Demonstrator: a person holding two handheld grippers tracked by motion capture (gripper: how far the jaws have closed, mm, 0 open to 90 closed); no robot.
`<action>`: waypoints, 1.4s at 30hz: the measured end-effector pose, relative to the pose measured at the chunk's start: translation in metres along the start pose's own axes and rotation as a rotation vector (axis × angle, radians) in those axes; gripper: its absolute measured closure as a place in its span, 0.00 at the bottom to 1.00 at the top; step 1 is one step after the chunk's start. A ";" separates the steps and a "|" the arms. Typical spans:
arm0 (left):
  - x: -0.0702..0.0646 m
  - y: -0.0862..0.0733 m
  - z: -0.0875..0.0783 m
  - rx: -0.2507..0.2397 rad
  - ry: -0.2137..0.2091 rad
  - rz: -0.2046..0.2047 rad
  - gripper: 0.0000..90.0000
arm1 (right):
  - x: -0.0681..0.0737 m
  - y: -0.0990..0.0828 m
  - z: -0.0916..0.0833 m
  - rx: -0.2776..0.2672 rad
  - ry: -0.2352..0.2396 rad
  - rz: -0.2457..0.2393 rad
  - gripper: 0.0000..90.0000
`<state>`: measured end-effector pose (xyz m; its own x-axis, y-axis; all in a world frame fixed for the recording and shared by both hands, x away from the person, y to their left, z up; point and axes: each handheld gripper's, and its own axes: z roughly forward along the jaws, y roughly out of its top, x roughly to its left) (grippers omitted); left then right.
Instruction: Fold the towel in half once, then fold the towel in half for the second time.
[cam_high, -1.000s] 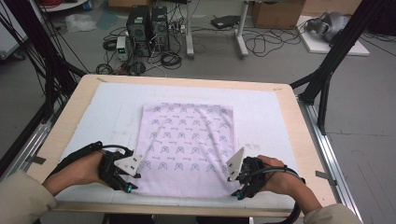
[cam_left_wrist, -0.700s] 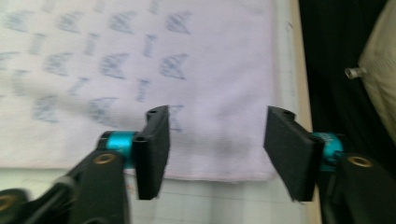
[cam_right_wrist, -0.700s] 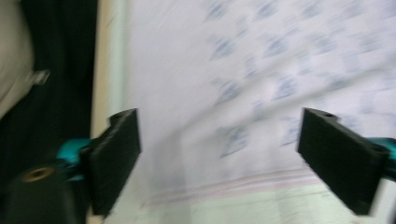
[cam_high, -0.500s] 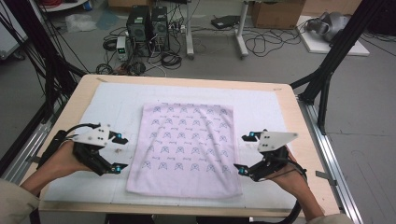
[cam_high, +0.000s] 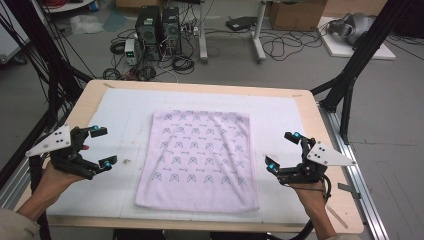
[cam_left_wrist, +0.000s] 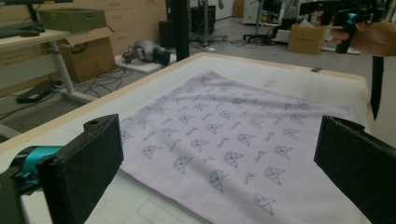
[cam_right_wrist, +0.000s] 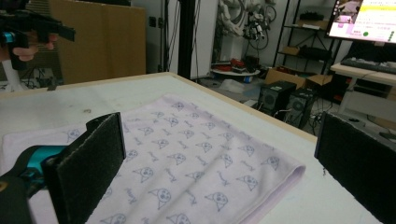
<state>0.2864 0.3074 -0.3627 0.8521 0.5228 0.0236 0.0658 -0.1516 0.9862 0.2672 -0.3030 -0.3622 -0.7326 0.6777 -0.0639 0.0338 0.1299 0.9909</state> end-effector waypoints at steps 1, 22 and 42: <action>0.000 -0.002 -0.002 -0.008 0.010 -0.003 0.02 | 0.000 -0.002 0.000 0.002 -0.005 0.013 0.01; 0.005 -0.003 -0.004 -0.003 0.059 -0.007 0.02 | -0.001 -0.006 0.006 0.018 -0.017 -0.003 0.01; 0.063 0.038 0.060 0.189 0.100 0.014 0.02 | -0.055 0.035 0.069 0.254 0.010 -0.072 0.01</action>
<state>0.3732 0.2842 -0.3336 0.7984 0.5990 0.0621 0.1590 -0.3092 0.9376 0.3558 -0.2858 -0.3323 -0.7458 0.6532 -0.1310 0.1502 0.3564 0.9222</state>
